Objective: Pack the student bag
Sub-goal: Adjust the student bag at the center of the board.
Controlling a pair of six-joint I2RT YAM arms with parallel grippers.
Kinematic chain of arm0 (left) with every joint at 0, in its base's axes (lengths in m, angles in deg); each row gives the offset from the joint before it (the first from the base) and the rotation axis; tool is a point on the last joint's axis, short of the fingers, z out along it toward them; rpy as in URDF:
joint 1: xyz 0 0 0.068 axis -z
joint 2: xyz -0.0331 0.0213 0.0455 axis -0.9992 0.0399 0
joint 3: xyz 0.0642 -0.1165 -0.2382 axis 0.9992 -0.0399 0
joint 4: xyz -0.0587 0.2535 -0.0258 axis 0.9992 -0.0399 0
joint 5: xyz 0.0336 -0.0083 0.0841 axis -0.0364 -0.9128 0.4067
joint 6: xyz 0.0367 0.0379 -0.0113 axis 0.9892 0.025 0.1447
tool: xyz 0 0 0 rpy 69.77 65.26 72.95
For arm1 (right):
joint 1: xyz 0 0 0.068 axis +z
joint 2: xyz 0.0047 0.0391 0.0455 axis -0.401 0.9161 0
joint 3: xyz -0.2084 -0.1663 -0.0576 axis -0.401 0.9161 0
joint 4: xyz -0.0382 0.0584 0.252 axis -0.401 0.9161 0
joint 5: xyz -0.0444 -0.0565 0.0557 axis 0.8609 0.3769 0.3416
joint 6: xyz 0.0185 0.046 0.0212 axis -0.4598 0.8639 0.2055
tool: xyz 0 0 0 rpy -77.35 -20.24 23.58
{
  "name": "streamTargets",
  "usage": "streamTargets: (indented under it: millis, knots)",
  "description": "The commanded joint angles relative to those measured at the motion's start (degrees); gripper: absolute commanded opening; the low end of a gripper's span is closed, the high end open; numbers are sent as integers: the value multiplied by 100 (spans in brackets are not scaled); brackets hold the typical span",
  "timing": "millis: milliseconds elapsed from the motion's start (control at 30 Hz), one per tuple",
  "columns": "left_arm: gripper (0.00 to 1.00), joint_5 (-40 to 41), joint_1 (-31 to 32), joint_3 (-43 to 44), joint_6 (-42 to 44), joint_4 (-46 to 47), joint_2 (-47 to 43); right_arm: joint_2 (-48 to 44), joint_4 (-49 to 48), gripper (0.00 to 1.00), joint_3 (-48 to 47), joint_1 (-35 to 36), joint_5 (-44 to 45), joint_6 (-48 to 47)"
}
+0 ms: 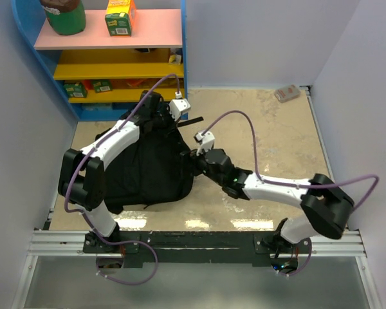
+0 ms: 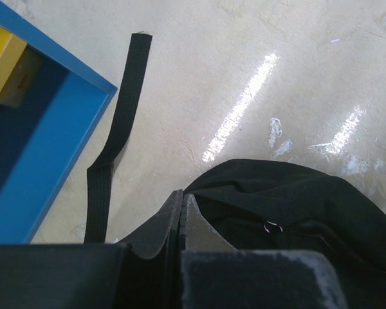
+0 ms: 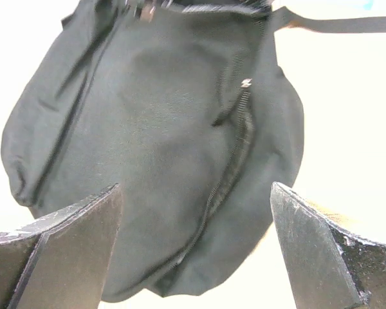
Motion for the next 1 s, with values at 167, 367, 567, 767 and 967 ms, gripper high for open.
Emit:
streamTargets:
  millis: [167,367,567,767,967]
  knots:
    - [0,-53,48,259,-86,648,-85,-644,489,99,1006,-23,853,955]
    - [0,-97,48,154,-69,604,-164,376,455,93,716,170,396,1123]
    - [0,-88,57,49,10,586,-199,527,-212,64,891,197,45,1168]
    - [0,-70,48,-22,45,595,-243,510,-337,5,996,197,-149,1088]
    - [0,44,48,-162,177,639,-357,-403,-170,0,1778,188,263,1290]
